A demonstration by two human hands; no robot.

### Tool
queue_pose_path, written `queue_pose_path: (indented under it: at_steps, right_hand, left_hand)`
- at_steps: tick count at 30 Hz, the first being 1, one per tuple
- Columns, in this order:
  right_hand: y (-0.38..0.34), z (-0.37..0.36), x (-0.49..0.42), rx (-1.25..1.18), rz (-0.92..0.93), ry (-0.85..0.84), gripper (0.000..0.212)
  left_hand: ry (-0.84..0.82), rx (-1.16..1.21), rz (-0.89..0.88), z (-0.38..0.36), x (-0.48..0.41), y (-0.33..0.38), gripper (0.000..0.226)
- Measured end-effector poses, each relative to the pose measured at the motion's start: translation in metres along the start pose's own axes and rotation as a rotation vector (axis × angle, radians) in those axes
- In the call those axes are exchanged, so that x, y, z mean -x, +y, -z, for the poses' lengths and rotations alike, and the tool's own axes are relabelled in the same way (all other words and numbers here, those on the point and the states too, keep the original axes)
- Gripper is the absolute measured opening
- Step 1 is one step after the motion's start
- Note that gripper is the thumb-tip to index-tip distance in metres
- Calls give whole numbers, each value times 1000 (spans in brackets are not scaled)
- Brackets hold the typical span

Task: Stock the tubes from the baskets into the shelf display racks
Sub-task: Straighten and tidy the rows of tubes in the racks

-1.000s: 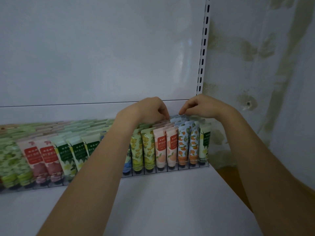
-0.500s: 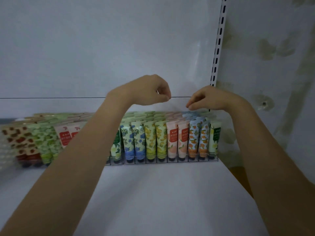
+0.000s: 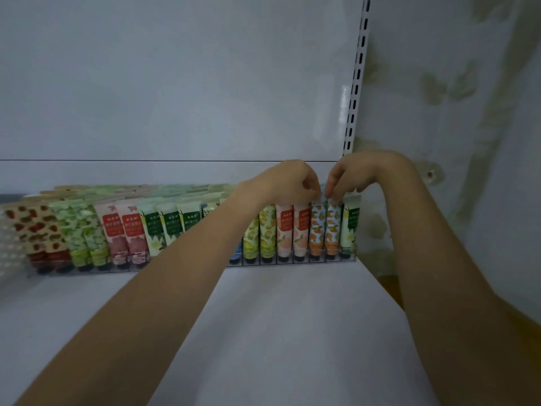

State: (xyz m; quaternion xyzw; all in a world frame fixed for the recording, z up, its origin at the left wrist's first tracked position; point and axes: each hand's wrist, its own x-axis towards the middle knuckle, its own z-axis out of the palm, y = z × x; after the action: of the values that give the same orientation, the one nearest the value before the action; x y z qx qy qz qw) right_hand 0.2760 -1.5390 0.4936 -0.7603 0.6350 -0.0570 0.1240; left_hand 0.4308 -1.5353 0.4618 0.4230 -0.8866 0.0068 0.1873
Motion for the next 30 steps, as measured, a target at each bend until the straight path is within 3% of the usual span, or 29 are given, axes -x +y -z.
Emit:
queue_pose_path:
  at_steps: [20, 26, 30]
  right_hand:
    - [11, 5, -3, -60, 17, -9, 12]
    - [-1, 12, 2, -107, 172, 143, 9]
    - [-21, 1, -2, -20, 210, 124, 7]
  left_hand:
    - [-13, 20, 24, -4, -7, -7, 20]
    - [-10, -17, 54, 14, 1, -21, 17]
    - [-96, -28, 94, 20, 8, -31, 17]
